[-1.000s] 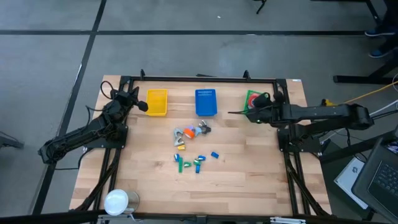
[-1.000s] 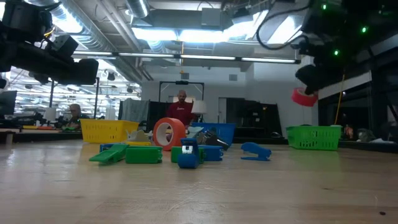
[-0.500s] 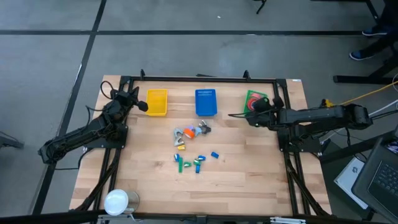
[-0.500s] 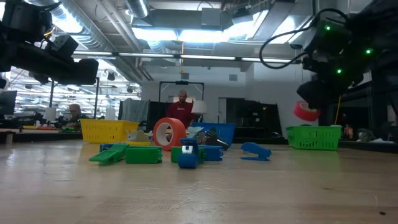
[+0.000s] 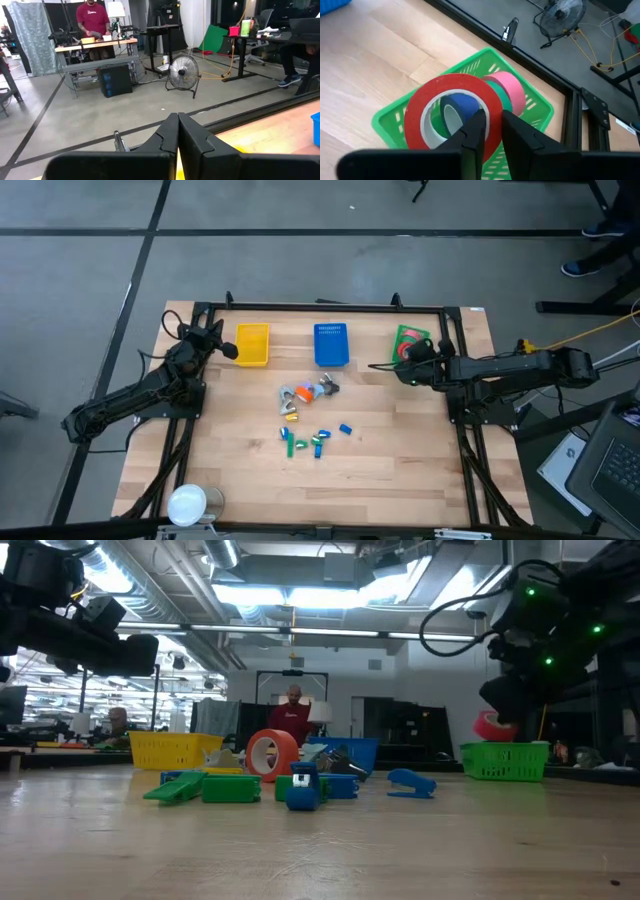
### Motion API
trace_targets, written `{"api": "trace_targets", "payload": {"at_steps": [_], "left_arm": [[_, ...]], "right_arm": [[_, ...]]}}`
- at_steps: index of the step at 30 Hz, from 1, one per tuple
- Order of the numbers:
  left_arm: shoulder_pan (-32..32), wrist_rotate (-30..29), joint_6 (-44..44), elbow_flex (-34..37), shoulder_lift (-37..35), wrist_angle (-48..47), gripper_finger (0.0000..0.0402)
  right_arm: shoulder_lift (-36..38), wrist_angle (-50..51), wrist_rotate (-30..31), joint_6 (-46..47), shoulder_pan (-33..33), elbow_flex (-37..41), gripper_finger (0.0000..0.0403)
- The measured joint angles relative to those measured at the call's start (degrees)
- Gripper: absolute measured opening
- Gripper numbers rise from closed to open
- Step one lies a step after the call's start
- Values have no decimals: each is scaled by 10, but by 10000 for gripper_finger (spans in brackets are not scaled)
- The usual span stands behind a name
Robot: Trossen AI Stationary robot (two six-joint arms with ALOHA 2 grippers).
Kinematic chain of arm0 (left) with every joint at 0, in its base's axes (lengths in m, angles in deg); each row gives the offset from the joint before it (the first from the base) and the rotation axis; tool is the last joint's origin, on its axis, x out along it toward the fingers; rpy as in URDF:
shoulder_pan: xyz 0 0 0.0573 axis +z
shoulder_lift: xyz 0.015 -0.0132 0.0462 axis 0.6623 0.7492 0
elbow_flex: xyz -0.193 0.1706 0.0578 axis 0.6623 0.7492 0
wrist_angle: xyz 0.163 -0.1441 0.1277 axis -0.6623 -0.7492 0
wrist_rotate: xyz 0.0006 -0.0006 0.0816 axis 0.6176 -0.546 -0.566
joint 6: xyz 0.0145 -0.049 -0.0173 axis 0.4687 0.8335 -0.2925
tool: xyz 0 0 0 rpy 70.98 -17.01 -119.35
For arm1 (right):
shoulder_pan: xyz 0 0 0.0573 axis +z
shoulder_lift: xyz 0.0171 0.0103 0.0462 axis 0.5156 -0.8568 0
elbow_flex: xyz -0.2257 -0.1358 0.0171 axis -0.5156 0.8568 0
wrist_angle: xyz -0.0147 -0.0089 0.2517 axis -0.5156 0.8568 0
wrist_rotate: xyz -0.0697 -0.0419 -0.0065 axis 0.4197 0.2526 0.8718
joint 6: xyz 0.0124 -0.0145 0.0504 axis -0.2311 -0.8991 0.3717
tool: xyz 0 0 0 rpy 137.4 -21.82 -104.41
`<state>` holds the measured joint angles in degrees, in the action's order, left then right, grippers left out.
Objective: Pick and place Stapler, Stapler remover, tape
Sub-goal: Put the red tape into the green basket, then put the orange tape into the green basket
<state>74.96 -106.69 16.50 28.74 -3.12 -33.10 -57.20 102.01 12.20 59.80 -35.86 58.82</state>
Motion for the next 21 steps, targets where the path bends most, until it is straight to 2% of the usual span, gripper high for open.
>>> {"api": "trace_targets", "payload": {"at_steps": [9, 13, 17, 21], "left_arm": [[0, 0, 0, 0, 0, 0, 1], [0, 0, 0, 0, 0, 0, 1], [0, 0, 0, 0, 0, 0, 1], [0, 0, 0, 0, 0, 0, 1]], "right_arm": [[0, 0, -2, 0, -25, -1, 153], [0, 1, -42, -2, -38, -19, 188], [0, 1, -57, -29, -40, -47, 205], [0, 9, -77, -62, -41, -78, 204]]}}
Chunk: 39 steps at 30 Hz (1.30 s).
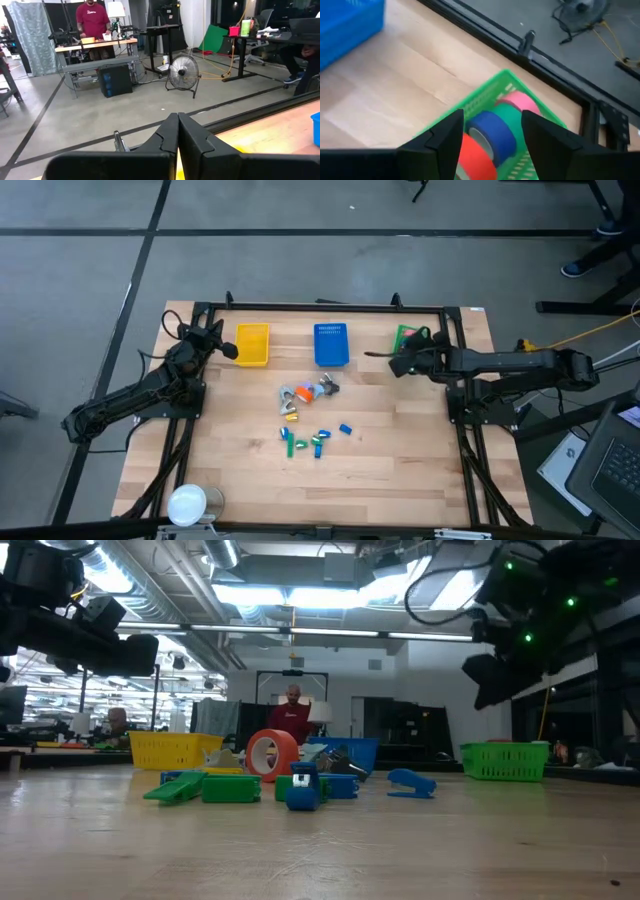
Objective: Pick and place Stapler, Stapler remover, tape
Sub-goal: Put the orange tape into the green basket
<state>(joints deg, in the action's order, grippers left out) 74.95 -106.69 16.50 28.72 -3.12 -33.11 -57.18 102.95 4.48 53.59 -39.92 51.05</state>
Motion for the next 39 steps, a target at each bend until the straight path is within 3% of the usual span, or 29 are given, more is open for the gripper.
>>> {"api": "trace_targets", "payload": {"at_steps": [5, 13, 18, 31, 39], "left_arm": [[0, 0, 0, 0, 0, 0, 1], [0, 0, 0, 0, 0, 0, 1], [0, 0, 0, 0, 0, 0, 1], [0, 0, 0, 0, 0, 0, 1], [0, 0, 0, 0, 0, 0, 1]], "right_arm": [[5, -1, -99, -37, 0, -35, 193], [11, -74, -389, -209, 0, -48, 187], [11, -154, -513, -268, 0, -48, 185], [6, -274, -519, -271, 3, -48, 179], [-4, -284, -507, -257, 4, -48, 179]]}}
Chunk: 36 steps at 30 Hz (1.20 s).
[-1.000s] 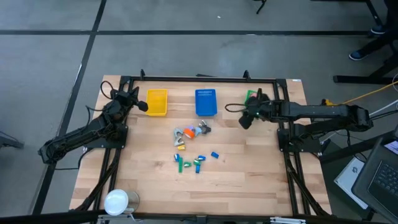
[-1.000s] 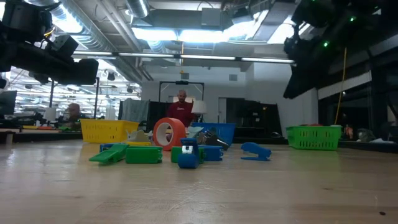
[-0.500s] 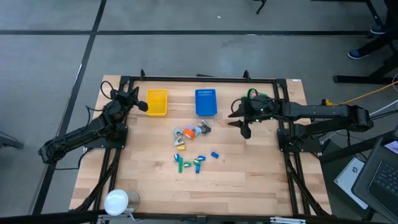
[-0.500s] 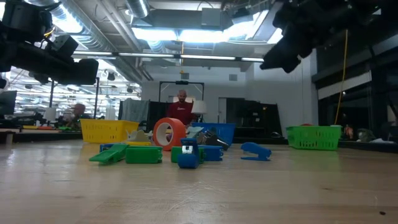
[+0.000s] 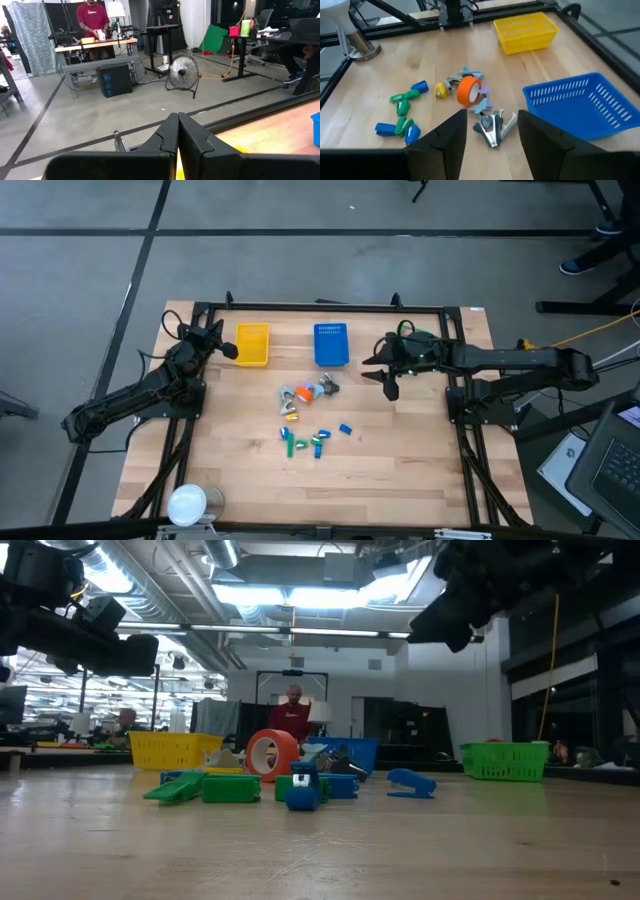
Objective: Pick and place Stapler, Stapler remover, tape
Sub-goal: Put the orange tape into the green basket
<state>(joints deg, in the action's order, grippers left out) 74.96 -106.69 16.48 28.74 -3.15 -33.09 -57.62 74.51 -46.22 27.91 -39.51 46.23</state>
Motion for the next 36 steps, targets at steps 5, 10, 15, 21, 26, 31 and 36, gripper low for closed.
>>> {"api": "trace_targets", "payload": {"at_steps": [5, 10, 15, 21, 26, 31, 36], "left_arm": [[0, 0, 0, 0, 0, 0, 1], [0, 0, 0, 0, 0, 0, 1], [0, 0, 0, 0, 0, 0, 1], [0, 0, 0, 0, 0, 0, 1], [0, 0, 0, 0, 0, 0, 1], [0, 0, 0, 0, 0, 0, 1], [0, 0, 0, 0, 0, 0, 1]], "right_arm": [[-21, -2, 0, 8, 1, 0, 179], [-61, -40, 0, -13, 9, 0, 179], [-111, -114, -18, -81, 29, 0, 179], [-164, -194, -30, -116, 43, 0, 179], [-215, -216, 10, -69, 46, -33, 179], [-285, -177, 55, -63, 67, -107, 179], [-357, -147, 115, -1, 89, -180, 179]]}}
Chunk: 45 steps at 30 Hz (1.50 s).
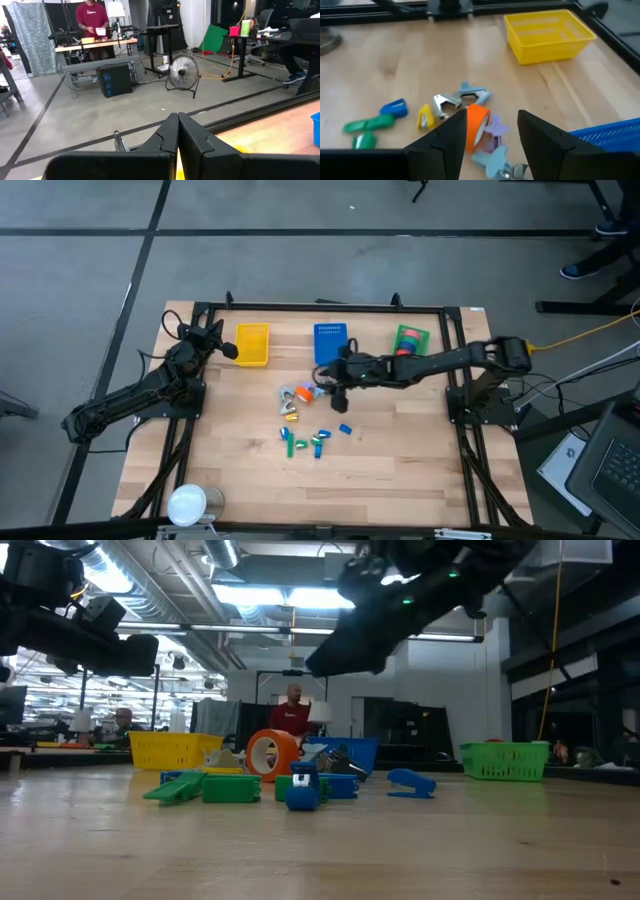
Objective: Pick and place Stapler, Stapler remover, tape
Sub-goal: Put the orange tape into the green basket
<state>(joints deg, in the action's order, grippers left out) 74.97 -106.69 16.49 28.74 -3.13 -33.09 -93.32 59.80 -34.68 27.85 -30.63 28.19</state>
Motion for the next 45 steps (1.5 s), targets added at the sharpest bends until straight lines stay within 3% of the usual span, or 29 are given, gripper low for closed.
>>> {"api": "trace_targets", "payload": {"at_steps": [7, 18, 27, 45], "left_arm": [[0, 0, 0, 0, 0, 0, 1], [0, 0, 0, 0, 0, 0, 1], [0, 0, 0, 0, 0, 0, 1], [0, 0, 0, 0, 0, 0, 1]], "right_arm": [[-75, 4, 6, 41, 28, -67, 179], [-139, 5, 121, 45, 59, -84, 179], [-154, 3, 142, 79, 59, -84, 179], [-160, 0, 124, 101, 59, -83, 179]]}}
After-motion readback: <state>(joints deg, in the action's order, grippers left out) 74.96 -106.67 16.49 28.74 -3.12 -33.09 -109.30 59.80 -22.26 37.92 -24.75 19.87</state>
